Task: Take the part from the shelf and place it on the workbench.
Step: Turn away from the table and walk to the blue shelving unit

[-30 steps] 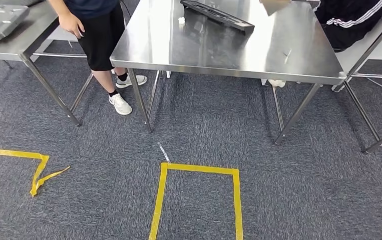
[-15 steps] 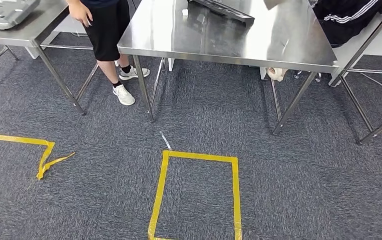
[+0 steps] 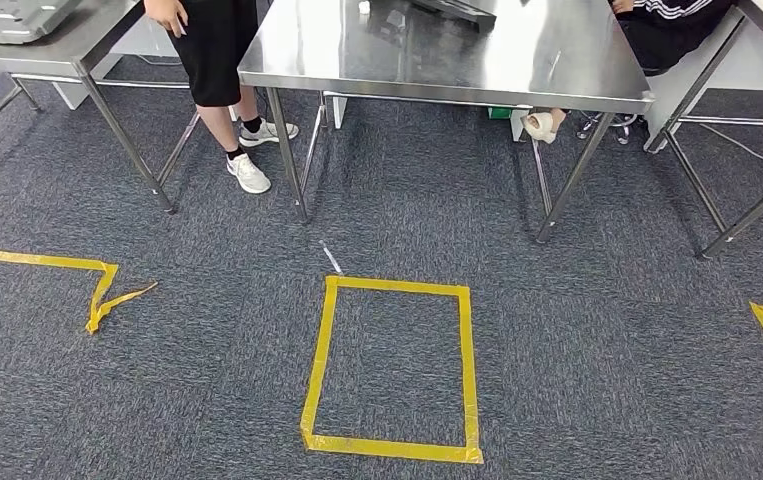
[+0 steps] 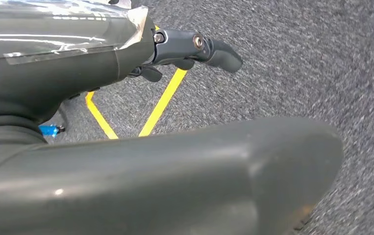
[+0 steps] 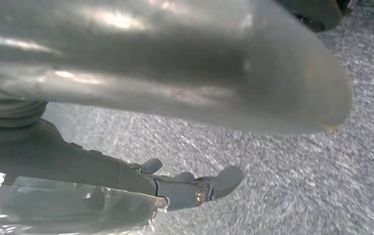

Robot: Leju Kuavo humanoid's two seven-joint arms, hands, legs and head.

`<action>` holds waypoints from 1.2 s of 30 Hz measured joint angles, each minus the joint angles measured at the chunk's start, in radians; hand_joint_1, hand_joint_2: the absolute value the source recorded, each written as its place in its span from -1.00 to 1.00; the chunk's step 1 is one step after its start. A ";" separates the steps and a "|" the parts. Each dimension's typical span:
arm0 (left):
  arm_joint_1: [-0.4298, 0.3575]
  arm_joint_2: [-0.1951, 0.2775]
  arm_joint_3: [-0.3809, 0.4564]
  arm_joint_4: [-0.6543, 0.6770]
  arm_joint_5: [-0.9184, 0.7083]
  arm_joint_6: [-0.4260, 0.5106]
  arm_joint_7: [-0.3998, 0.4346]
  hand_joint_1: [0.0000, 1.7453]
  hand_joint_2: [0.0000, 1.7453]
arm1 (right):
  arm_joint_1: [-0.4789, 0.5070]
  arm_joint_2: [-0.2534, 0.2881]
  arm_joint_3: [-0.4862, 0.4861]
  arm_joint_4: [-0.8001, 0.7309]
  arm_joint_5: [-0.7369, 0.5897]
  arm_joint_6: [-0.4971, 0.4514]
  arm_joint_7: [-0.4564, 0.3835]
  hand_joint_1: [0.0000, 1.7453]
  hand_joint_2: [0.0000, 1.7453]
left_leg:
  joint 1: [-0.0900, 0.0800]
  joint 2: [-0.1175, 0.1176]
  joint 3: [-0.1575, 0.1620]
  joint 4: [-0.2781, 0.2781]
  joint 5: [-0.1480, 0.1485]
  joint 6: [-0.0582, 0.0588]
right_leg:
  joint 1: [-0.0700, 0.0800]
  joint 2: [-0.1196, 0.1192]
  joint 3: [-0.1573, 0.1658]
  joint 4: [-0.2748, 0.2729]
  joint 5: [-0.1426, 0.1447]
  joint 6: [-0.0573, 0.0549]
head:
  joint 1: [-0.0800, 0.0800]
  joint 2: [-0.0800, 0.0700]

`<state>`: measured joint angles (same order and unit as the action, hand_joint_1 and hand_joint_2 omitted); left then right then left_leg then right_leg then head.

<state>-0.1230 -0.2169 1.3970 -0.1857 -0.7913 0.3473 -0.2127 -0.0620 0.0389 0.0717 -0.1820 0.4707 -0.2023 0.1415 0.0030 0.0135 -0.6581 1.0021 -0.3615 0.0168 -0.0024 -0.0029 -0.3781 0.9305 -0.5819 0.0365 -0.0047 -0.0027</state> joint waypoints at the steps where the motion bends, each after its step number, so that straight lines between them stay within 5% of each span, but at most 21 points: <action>1: 0.000 0.000 -0.003 0.000 -0.002 0.001 0.000 -1.00 -1.00 | 0.001 0.000 0.000 0.000 0.000 0.000 0.001 -1.00 -1.00 | 0.003 -0.001 -0.003 0.002 -0.003 -0.006 | -0.003 -0.001 -0.007 0.003 0.009 -0.008 | -0.001 0.000; 3: 0.003 0.000 -0.007 0.000 -0.003 0.001 0.002 -1.00 -1.00 | 0.003 0.001 0.000 0.001 0.004 -0.002 0.006 -1.00 0.00 | 0.007 -0.004 -0.018 0.051 -0.067 -0.016 | -0.011 -0.004 -0.023 0.003 0.030 -0.029 | -0.003 0.000; 5: 0.004 0.001 -0.009 0.000 -0.004 0.004 0.007 -1.00 -1.00 | 0.004 0.001 0.000 0.001 0.011 -0.006 0.010 -1.00 1.00 | 0.010 -0.008 -0.047 0.171 -0.169 -0.024 | -0.009 -0.011 -0.042 0.004 0.048 -0.040 | -0.005 0.000; 6: 0.004 0.001 -0.010 0.000 -0.004 0.007 0.010 -1.00 -1.00 | 0.005 0.002 0.000 0.001 0.016 -0.008 0.013 -1.00 1.00 | 0.010 -0.010 -0.059 0.234 -0.195 -0.028 | -0.008 -0.016 -0.051 0.005 0.055 -0.039 | -0.005 0.000; 8: 0.004 0.001 -0.010 0.000 -0.005 0.014 0.015 -1.00 -1.00 | 0.007 0.002 0.000 0.001 0.023 -0.010 0.018 -1.00 1.00 | 0.013 -0.011 -0.049 0.285 -0.182 -0.033 | -0.008 -0.029 -0.070 0.010 0.066 -0.036 | -0.005 0.000; 10: 0.004 0.001 -0.011 0.000 -0.007 0.020 0.020 -1.00 -1.00 | 0.007 0.003 0.000 0.001 0.027 -0.011 0.019 -1.00 1.00 | 0.018 0.004 0.033 0.191 -0.139 -0.035 | -0.009 -0.045 -0.082 0.021 0.070 -0.032 | -0.005 0.000; 12: 0.001 0.000 -0.014 0.000 -0.010 0.022 0.023 -1.00 -1.00 | 0.007 0.002 0.000 0.001 0.029 -0.013 0.019 -1.00 1.00 | 0.017 0.031 0.121 0.059 -0.130 -0.032 | -0.005 -0.061 -0.096 0.037 0.070 -0.022 | -0.006 0.000; 14: -0.001 -0.001 -0.016 0.000 -0.014 0.023 0.024 -1.00 -1.00 | 0.005 0.002 0.000 0.001 0.029 -0.016 0.019 -1.00 1.00 | 0.009 0.037 0.142 0.009 -0.139 -0.018 | 0.001 -0.077 -0.105 0.046 0.071 -0.009 | -0.004 0.000; 16: 0.001 -0.001 -0.017 0.000 -0.015 0.024 0.025 -1.00 -1.00 | 0.003 0.003 0.000 0.001 0.028 -0.019 0.019 -1.00 1.00 | 0.007 0.021 0.131 0.001 -0.133 0.004 | 0.000 -0.084 -0.108 0.051 0.072 0.002 | -0.003 0.000; 18: 0.002 0.000 -0.018 0.000 -0.015 0.026 0.026 -1.00 -1.00 | 0.003 0.002 0.000 0.001 0.027 -0.019 0.019 -1.00 1.00 | 0.009 0.008 0.122 -0.006 -0.119 0.024 | -0.003 -0.054 -0.136 0.102 0.040 0.004 | 0.000 0.000; 20: 0.001 -0.001 -0.018 0.000 -0.016 0.027 0.026 -1.00 -1.00 | 0.006 0.002 0.000 0.001 0.027 -0.019 0.019 -1.00 1.00 | 0.008 -0.008 0.109 -0.007 -0.109 0.035 | -0.007 -0.017 -0.196 0.230 -0.022 -0.003 | 0.003 0.000; 22: 0.002 -0.001 -0.019 0.000 -0.016 0.027 0.026 -1.00 -1.00 | 0.006 0.002 0.000 0.001 0.026 -0.020 0.019 -1.00 1.00 | 0.005 -0.026 0.098 -0.007 -0.100 0.036 | -0.007 -0.006 -0.241 0.336 -0.057 -0.002 | 0.004 0.000; 24: 0.003 -0.001 -0.019 0.000 -0.016 0.027 0.026 -1.00 -1.00 | 0.006 0.001 0.000 0.001 0.026 -0.020 0.018 -1.00 1.00 | 0.004 -0.048 0.092 -0.006 -0.092 0.033 | -0.008 0.000 -0.214 0.293 -0.029 0.012 | 0.004 0.000; 26: 0.003 -0.001 -0.019 0.000 -0.016 0.026 0.026 -1.00 -1.00 | 0.009 0.000 0.000 0.001 0.027 -0.020 0.018 -1.00 1.00 | 0.003 -0.071 0.089 -0.006 -0.085 0.026 | -0.009 0.030 -0.136 0.142 0.025 0.021 | 0.005 0.000; 28: 0.002 -0.002 -0.019 0.000 -0.015 0.026 0.026 -1.00 -1.00 | 0.010 -0.001 0.000 0.002 0.027 -0.020 0.018 -1.00 1.00 | 0.000 -0.090 0.084 -0.004 -0.077 0.016 | -0.008 0.057 -0.094 0.050 0.052 0.016 | 0.005 0.000; 31: 0.005 -0.002 -0.019 0.000 -0.014 0.026 0.025 -1.00 -1.00 | 0.007 0.001 0.000 0.002 0.030 -0.020 0.018 -1.00 1.00 | 0.001 -0.106 0.074 -0.002 -0.070 -0.002 | -0.007 0.039 -0.094 0.040 0.062 -0.004 | 0.004 0.000; 33: 0.005 -0.002 -0.019 0.000 -0.014 0.027 0.025 -1.00 -1.00 | 0.007 0.001 0.000 0.002 0.031 -0.020 0.018 -1.00 1.00 | 0.003 -0.074 0.053 0.041 -0.103 -0.008 | -0.012 0.018 -0.096 0.037 0.071 -0.020 | 0.001 0.000; 36: 0.003 -0.002 -0.019 0.000 -0.014 0.028 0.024 -1.00 -1.00 | 0.011 0.000 0.000 0.002 0.031 -0.018 0.018 -1.00 1.00 | 0.007 -0.028 -0.026 0.227 -0.210 -0.019 | -0.009 -0.019 -0.106 0.037 0.075 -0.033 | -0.004 0.000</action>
<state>-0.1196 -0.2186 1.3775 -0.1854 -0.8049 0.3754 -0.1890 -0.0506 0.0389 0.0713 -0.1803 0.5021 -0.2207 0.1595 0.0104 -0.0146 -0.6843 1.2288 -0.5716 -0.0025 -0.0115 -0.0215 -0.4839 0.9675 -0.5067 0.0037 -0.0082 -0.0027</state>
